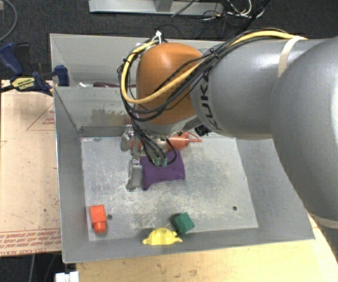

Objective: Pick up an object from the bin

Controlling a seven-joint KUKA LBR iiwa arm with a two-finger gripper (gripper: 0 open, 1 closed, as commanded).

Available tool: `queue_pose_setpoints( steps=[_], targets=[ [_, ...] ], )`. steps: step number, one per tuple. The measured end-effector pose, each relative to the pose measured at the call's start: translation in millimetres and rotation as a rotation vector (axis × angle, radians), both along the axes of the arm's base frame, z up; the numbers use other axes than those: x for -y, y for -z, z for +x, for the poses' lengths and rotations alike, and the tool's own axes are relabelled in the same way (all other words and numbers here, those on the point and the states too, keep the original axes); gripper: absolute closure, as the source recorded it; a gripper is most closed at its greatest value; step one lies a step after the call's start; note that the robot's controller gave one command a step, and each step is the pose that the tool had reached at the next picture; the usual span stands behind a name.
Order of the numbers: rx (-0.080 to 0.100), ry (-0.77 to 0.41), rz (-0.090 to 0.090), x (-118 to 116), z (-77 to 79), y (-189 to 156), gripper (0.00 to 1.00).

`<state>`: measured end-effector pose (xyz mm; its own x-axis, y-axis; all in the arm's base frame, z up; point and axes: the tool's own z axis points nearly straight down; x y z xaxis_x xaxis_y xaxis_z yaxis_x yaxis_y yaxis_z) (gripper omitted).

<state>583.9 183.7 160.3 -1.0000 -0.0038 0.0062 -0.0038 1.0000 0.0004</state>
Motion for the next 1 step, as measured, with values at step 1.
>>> queue_pose_setpoints(
  steps=[1],
  targets=[
    [0.007,0.003,0.001,0.7,1.6,-4.9,0.00]
  ],
)
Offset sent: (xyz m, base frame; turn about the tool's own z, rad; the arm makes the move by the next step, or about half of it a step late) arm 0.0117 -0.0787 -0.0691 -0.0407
